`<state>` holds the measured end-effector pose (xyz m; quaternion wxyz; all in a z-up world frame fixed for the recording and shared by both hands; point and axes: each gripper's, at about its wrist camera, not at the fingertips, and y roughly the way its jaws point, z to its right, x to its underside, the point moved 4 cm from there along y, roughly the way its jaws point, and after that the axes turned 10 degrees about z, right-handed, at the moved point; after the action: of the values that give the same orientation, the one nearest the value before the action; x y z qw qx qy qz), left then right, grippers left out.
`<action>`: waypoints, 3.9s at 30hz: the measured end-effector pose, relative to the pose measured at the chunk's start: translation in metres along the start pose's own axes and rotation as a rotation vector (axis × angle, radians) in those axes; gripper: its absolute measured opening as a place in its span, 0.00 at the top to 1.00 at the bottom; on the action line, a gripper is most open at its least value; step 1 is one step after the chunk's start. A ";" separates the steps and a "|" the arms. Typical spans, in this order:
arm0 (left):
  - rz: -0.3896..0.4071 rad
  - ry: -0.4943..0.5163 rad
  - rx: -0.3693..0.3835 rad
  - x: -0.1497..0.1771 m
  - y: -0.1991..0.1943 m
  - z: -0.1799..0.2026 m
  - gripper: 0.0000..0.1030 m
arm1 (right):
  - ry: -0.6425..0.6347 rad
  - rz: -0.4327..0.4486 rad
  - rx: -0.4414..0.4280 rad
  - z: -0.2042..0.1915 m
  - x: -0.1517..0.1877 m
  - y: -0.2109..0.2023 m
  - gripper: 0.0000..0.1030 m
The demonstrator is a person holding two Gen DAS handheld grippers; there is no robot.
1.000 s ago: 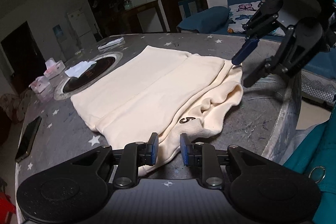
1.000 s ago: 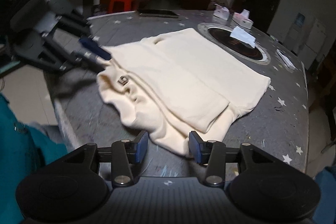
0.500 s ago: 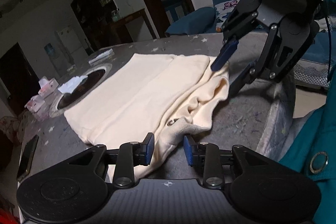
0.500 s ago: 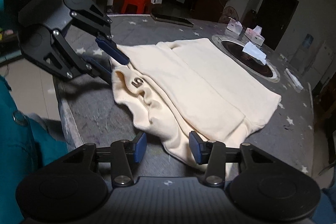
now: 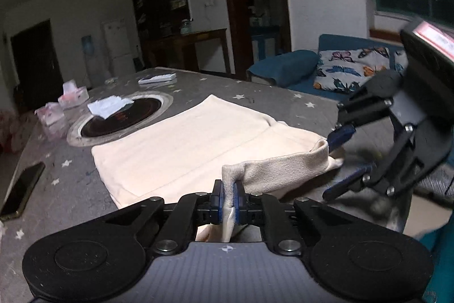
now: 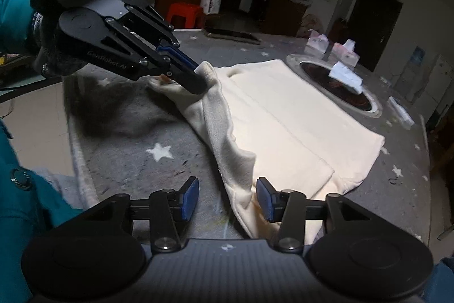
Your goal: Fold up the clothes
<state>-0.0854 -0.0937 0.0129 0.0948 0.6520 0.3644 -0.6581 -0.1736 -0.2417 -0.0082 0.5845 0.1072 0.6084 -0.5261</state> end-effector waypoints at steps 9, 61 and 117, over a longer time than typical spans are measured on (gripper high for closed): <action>-0.036 0.074 0.017 0.010 -0.013 0.010 0.78 | 0.142 0.012 -0.018 0.021 -0.008 0.010 0.89; -0.083 0.029 -0.066 -0.029 0.013 -0.071 0.92 | 0.163 0.062 -0.015 0.105 -0.088 0.031 0.93; -0.119 -0.257 -0.217 -0.014 0.074 -0.097 0.88 | 0.404 0.028 0.167 0.148 -0.025 0.076 0.86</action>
<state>0.0372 -0.0931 0.0110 0.1714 0.5258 0.4561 -0.6973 -0.0209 -0.3102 0.0080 0.4470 0.2670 0.6659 -0.5344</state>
